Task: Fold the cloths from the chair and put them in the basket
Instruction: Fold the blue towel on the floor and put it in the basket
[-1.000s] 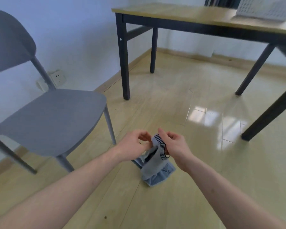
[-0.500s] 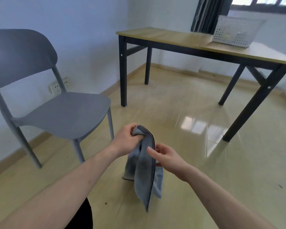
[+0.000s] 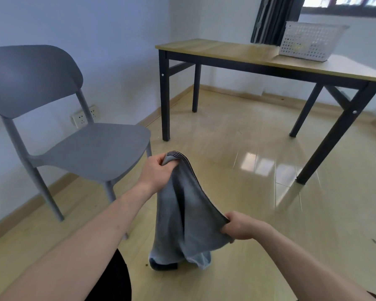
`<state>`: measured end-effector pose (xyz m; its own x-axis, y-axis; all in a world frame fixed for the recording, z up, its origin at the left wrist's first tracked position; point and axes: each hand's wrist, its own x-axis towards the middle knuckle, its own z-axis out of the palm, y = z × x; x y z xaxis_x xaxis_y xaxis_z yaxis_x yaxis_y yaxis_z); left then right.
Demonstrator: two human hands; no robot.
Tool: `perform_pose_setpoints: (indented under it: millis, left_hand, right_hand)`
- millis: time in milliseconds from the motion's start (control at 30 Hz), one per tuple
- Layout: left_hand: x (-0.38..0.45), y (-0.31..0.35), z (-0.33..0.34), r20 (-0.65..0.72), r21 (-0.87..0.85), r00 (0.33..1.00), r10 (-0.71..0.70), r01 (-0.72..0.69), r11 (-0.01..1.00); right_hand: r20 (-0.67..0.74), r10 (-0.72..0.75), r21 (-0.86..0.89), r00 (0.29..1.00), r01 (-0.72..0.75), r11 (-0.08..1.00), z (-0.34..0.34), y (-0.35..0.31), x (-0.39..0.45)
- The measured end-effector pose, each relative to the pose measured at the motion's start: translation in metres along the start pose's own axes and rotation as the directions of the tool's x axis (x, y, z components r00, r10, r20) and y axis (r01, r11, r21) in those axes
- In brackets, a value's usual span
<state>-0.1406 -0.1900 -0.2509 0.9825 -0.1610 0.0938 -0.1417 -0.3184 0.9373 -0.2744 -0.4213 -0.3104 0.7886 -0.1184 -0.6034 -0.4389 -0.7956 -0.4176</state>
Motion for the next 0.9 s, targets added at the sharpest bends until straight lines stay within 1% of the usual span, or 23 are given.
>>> perform_pose_setpoints:
  millis: [33,67,100,133,200,267,300,400,467,533,600,633,667,733,800,867,900]
  left_hand:
    - [0.003,-0.004,-0.004,-0.014,0.078,1.000,-0.006,0.007,0.997]
    - [0.003,-0.006,-0.009,-0.004,0.194,1.000,-0.009,0.010,0.981]
    - [0.004,-0.008,-0.012,0.023,0.314,0.999,-0.025,0.016,0.949]
    - [0.005,-0.011,-0.014,0.053,0.397,0.997,-0.054,0.029,0.917]
    - [0.013,-0.019,-0.015,0.098,0.470,0.985,-0.139,0.077,0.879]
    - [0.024,-0.029,-0.011,0.110,0.517,0.972,-0.208,0.123,0.847]
    - [0.031,-0.035,-0.007,0.118,0.545,0.964,-0.237,0.137,0.827]
    - [0.050,-0.048,0.004,0.160,0.578,0.941,-0.299,0.156,0.801]
    - [0.061,-0.045,0.009,0.150,0.539,0.941,-0.302,0.178,0.823]
    - [0.081,-0.028,0.011,0.105,0.430,0.957,-0.271,0.202,0.880]
    - [0.106,0.004,0.012,0.030,0.279,0.979,-0.203,0.187,0.942]
    - [0.119,0.023,0.011,-0.021,0.216,0.988,-0.154,0.155,0.964]
    - [0.131,0.043,0.010,-0.067,0.175,0.994,-0.092,0.102,0.979]
    - [0.148,0.088,0.006,-0.125,0.118,0.991,0.042,-0.027,0.993]
    - [0.151,0.130,-0.001,-0.152,0.063,0.979,0.132,-0.124,0.990]
    - [0.146,0.161,-0.011,-0.177,0.037,0.961,0.213,-0.210,0.977]
    - [0.139,0.171,-0.015,-0.178,0.043,0.951,0.251,-0.248,0.968]
  right_hand:
    - [0.003,0.028,-0.034,1.000,-0.028,0.999,-0.001,0.006,0.003]
    - [-0.021,0.043,-0.062,0.999,-0.045,0.997,-0.004,0.012,0.007]
    - [-0.067,0.050,-0.080,0.997,-0.055,0.995,-0.007,0.017,0.010]
    - [-0.125,0.055,-0.081,0.991,-0.065,0.995,-0.012,0.022,0.014]
    - [-0.233,0.072,-0.005,0.970,-0.076,0.997,-0.025,0.028,0.021]
    - [-0.309,0.106,0.094,0.945,-0.081,0.992,-0.039,0.033,0.030]
    - [-0.321,0.130,0.131,0.938,-0.092,0.987,-0.045,0.035,0.034]
    - [-0.284,0.230,0.225,0.931,-0.168,0.960,-0.063,0.040,0.048]
    - [-0.301,0.284,0.327,0.910,-0.181,0.928,-0.085,0.040,0.058]
    - [-0.389,0.281,0.411,0.877,-0.108,0.905,-0.123,0.033,0.068]
    - [-0.531,0.225,0.415,0.817,0.020,0.910,-0.170,0.018,0.069]
    - [-0.607,0.195,0.393,0.771,0.078,0.916,-0.194,0.008,0.065]
    - [-0.681,0.164,0.366,0.713,0.138,0.920,-0.214,-0.003,0.058]
    - [-0.814,0.090,0.289,0.574,0.265,0.920,-0.245,-0.028,0.032]
    - [-0.896,0.002,0.182,0.445,0.363,0.914,-0.262,-0.049,-0.003]
    - [-0.930,-0.070,0.098,0.360,0.428,0.899,-0.268,-0.056,-0.031]
    - [-0.937,-0.089,0.075,0.337,0.443,0.893,-0.267,-0.057,-0.043]
